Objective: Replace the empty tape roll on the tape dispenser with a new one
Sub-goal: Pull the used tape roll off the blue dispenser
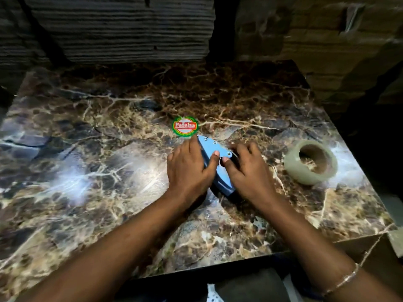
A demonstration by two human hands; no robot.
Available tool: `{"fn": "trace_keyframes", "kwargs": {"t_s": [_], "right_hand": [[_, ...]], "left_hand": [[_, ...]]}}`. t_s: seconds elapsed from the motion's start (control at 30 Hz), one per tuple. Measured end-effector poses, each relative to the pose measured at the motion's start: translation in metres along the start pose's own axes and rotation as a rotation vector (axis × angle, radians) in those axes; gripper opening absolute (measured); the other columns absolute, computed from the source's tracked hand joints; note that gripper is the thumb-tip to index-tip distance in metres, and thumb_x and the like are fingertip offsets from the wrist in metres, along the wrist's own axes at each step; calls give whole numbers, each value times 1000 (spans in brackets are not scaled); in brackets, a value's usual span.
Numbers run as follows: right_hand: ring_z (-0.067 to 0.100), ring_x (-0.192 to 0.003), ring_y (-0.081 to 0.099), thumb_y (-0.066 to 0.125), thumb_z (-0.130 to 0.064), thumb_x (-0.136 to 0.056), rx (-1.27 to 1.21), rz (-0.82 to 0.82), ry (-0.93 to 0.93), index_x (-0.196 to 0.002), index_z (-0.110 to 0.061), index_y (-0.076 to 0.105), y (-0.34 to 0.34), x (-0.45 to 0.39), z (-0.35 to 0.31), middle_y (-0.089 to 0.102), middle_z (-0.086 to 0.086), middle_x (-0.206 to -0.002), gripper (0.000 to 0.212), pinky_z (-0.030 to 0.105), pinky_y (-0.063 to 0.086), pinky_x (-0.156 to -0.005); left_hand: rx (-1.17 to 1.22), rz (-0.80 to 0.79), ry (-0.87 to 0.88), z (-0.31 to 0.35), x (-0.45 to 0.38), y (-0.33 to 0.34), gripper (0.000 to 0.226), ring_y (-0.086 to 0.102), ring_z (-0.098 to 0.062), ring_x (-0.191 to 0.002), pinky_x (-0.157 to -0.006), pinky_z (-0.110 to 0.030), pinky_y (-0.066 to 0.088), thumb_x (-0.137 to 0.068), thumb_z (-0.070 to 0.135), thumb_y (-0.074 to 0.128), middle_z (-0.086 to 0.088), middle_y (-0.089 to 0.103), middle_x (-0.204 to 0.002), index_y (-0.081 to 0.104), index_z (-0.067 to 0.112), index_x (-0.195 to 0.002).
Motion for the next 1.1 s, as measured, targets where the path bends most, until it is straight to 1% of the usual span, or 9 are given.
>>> {"fn": "trace_keyframes", "kwargs": {"t_s": [0.13, 0.3, 0.47, 0.53, 0.63, 0.77, 0.9, 0.97, 1.1], "right_hand": [[25, -89, 59, 56, -45, -85, -89, 90, 16, -105, -20, 63, 6, 4, 1, 54, 3, -101, 33, 39, 51, -75], [23, -88, 63, 59, -43, -83, -71, 147, -43, -106, -21, 69, 7, 5, -5, 66, 2, -97, 32, 38, 54, -77], [15, -88, 64, 69, -34, -85, -63, 114, -65, -109, -26, 75, 2, 15, -16, 74, -3, -96, 26, 24, 40, -65], [17, -86, 64, 68, -31, -86, -44, 126, -79, -108, -27, 75, 3, 19, -18, 75, -1, -93, 24, 25, 36, -56], [18, -83, 66, 67, -25, -81, -52, 190, -57, -102, -24, 77, 4, 23, -18, 75, 2, -87, 23, 17, 37, -49], [21, -85, 70, 68, -21, -71, -178, 231, 50, -93, -21, 75, 3, 19, -15, 76, 5, -85, 23, 26, 52, -65], [28, -82, 69, 67, -30, -61, -178, 281, 31, -90, -25, 66, -1, 18, -25, 74, 8, -85, 29, 35, 58, -72], [29, -80, 68, 66, -28, -62, -144, 305, -13, -91, -23, 64, -5, 18, -34, 72, 9, -85, 29, 37, 59, -70], [32, -76, 68, 59, -27, -57, -65, 274, -59, -79, -19, 68, -17, 21, -53, 70, 10, -79, 25, 40, 61, -66]], "left_hand": [[227, 52, 11, -4, -4, 14, 67, 51, -26, -120, -100, -44, 40, -87, 51, 38, -7, 57, -132, 40, 13, -142], [456, 159, 30, -15, -3, 19, 65, 63, -23, -112, -92, -41, 49, -81, 53, 46, -3, 68, -123, 41, 28, -141], [601, 60, 81, -23, 1, 16, 72, 66, -22, -105, -90, -42, 52, -69, 58, 53, 0, 70, -117, 46, 30, -135], [641, 50, 141, -21, 7, 10, 74, 64, -19, -105, -92, -32, 50, -69, 55, 55, 1, 67, -115, 46, 25, -137], [687, 100, 190, -18, 20, -5, 64, 63, -15, -98, -79, -21, 47, -74, 46, 57, 2, 62, -104, 51, 18, -131], [584, 194, 350, -23, 36, -14, 54, 66, -21, -101, -86, -40, 53, -75, 53, 57, -6, 71, -107, 58, 16, -115], [395, 232, 546, -23, 55, -20, 59, 66, -25, -102, -86, -34, 50, -73, 50, 60, -10, 70, -111, 59, 11, -118], [293, 220, 618, -26, 59, -21, 63, 62, -28, -113, -95, -32, 47, -73, 50, 61, -14, 67, -121, 62, 9, -121], [265, 238, 611, -34, 60, -27, 62, 54, -25, -128, -108, -32, 41, -76, 52, 63, -17, 59, -136, 64, 13, -125]]}}
Point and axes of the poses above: each hand's wrist, its own x-axis away from the middle knuckle, its own y-axis out of the palm, z = x × y, the point moved 4 cm from there along -x, towards the middle knuckle
